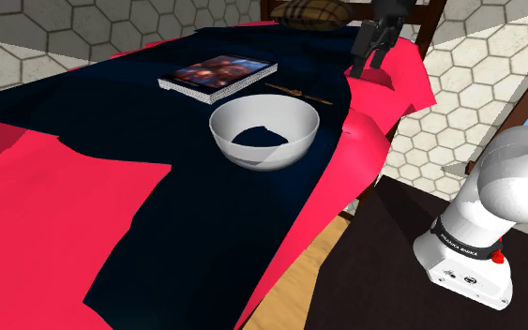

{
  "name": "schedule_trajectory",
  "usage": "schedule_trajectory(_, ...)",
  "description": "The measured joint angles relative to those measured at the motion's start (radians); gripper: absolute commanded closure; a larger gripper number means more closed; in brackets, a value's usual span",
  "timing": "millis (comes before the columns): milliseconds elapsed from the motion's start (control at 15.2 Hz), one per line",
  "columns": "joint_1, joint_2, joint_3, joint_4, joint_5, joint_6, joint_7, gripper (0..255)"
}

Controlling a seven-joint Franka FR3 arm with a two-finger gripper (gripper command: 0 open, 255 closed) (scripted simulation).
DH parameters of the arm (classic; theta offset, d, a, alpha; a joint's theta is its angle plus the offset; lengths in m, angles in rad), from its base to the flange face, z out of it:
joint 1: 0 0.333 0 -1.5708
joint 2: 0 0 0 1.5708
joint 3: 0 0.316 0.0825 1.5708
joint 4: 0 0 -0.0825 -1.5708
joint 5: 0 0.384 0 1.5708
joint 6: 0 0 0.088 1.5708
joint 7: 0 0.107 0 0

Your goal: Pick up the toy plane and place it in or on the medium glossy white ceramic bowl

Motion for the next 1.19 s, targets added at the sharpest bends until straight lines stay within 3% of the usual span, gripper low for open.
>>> schedule_trajectory(264, 0.001, 0.088, 0.017, 0.044, 0.003, 0.031, 0.009, 0)
schedule_trajectory(990, 0.001, 0.559, 0.091, 0.405, -0.022, 0.068, 0.068, 0)
schedule_trajectory(1188, 0.002, 0.585, 0.096, 0.394, -0.024, 0.100, 0.072, 0)
